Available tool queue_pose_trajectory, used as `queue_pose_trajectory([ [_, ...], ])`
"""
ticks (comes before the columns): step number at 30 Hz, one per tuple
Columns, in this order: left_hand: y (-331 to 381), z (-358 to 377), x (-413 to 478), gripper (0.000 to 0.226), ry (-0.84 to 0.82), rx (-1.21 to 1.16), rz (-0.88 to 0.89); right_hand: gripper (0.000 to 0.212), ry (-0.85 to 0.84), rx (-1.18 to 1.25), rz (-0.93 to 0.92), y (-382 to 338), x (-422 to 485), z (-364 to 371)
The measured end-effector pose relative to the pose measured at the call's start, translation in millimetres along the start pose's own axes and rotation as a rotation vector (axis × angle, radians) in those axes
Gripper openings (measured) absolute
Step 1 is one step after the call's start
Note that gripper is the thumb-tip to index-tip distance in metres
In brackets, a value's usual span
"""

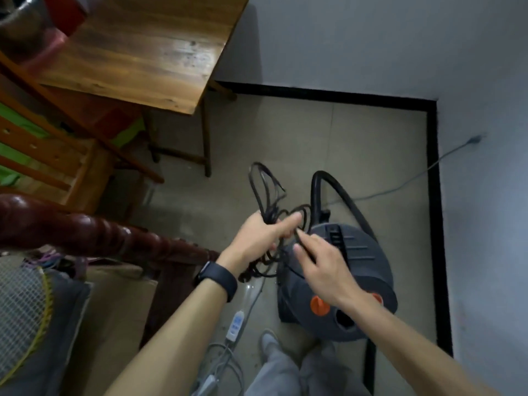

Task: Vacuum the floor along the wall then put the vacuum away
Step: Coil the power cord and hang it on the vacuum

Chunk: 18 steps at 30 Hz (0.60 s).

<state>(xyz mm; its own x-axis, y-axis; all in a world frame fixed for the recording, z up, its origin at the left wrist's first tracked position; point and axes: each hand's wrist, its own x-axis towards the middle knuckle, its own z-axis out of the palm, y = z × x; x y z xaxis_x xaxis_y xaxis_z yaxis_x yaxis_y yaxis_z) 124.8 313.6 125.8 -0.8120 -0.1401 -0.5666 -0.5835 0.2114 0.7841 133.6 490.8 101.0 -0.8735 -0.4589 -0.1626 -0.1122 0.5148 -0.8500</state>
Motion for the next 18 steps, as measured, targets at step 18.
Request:
queue_pose_trajectory([
  [18, -57.0, 225.9, -36.0, 0.027, -0.290, 1.413, 0.751, 0.040, 0.416, 0.904, 0.815, 107.1, -117.2, -94.0],
])
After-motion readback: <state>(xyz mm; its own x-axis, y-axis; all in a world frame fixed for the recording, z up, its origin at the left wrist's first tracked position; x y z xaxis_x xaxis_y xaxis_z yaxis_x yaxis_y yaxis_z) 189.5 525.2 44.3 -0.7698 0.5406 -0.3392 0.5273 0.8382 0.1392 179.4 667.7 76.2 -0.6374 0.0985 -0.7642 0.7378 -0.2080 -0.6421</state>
